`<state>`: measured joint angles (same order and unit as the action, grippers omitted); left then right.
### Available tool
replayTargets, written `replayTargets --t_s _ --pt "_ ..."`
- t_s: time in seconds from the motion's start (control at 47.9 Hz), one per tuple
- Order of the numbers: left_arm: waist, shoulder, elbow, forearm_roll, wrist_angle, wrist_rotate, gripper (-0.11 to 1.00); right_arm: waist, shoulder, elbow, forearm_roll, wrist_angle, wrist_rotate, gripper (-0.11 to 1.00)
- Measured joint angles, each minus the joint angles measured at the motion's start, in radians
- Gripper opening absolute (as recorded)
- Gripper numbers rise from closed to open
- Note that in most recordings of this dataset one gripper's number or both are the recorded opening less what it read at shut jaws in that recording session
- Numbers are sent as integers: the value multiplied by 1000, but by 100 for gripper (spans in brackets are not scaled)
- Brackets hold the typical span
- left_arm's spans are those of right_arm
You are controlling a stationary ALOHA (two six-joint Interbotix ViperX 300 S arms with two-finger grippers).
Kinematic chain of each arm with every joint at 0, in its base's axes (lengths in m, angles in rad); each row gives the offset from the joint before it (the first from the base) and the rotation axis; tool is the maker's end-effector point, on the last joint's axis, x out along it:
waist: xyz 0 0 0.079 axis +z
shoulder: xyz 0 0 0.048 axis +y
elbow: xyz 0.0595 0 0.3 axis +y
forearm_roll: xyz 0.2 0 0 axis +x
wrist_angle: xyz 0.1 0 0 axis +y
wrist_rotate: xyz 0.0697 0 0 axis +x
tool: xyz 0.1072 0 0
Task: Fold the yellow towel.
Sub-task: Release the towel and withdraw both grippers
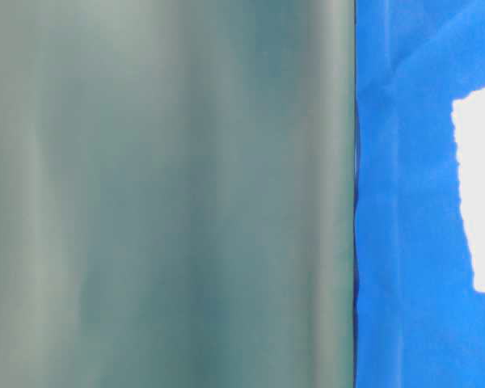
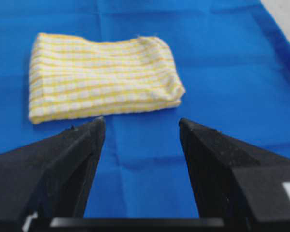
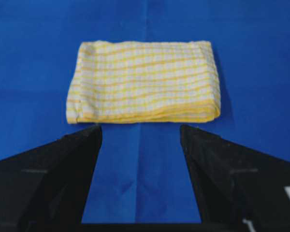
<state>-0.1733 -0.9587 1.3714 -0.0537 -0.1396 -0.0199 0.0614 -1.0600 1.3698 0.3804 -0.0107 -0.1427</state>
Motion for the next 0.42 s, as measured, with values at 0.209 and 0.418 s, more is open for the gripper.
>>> replayTargets --t_s 0.209,0.418 --pt "14 -72 60 2 -6 0 56 0 -3 44 -2 -40 0 67" --pt "14 -110 95 2 -12 0 56 -2 -2 54 0 -55 0 67"
